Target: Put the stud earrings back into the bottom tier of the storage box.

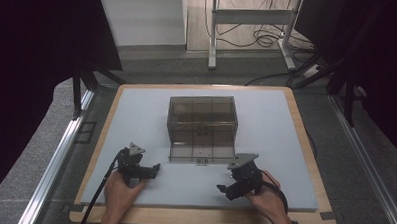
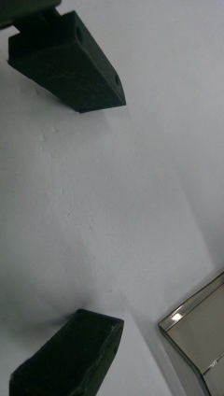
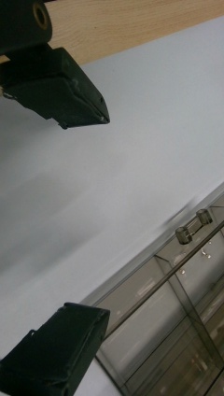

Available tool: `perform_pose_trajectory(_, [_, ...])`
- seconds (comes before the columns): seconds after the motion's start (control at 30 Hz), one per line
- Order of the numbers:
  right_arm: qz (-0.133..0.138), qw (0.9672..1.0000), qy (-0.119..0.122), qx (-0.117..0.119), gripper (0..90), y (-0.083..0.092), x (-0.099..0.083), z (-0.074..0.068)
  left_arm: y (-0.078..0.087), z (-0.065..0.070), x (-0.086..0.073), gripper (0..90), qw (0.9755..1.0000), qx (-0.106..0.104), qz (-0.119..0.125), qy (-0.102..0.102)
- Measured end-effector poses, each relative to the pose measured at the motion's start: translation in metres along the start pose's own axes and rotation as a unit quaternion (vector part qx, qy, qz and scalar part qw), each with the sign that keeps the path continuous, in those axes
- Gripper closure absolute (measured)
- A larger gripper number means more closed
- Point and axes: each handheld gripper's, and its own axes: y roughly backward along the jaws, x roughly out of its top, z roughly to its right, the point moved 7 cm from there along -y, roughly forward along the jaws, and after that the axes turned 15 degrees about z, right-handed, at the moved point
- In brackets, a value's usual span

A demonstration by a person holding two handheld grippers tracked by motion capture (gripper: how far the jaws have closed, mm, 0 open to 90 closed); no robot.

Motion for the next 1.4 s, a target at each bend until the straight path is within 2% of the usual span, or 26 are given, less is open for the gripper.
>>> perform_pose_trajectory(0.77, [0.011,0.9994,-0.025,-0.023,6.1,0.011,-0.037,0.006,0.000,0.000,0.000,0.0,1.0000,0.000,0.000,0.000])
perform_pose_trajectory(1.13, [0.031,0.9985,-0.032,-0.031,6.0,0.014,-0.052,0.005,0.000,0.000,0.000,0.0,1.0000,0.000,-0.001,-0.001])
perform_pose_trajectory(1.23, [0.048,0.9976,-0.037,-0.033,5.7,0.015,-0.054,0.004,0.000,0.000,0.000,0.0,1.0000,0.000,0.000,0.000])
perform_pose_trajectory(1.4, [0.057,0.9969,-0.039,-0.038,5.5,0.015,-0.055,0.004,0.000,0.000,0.000,0.0,1.0000,0.000,0.000,0.000])
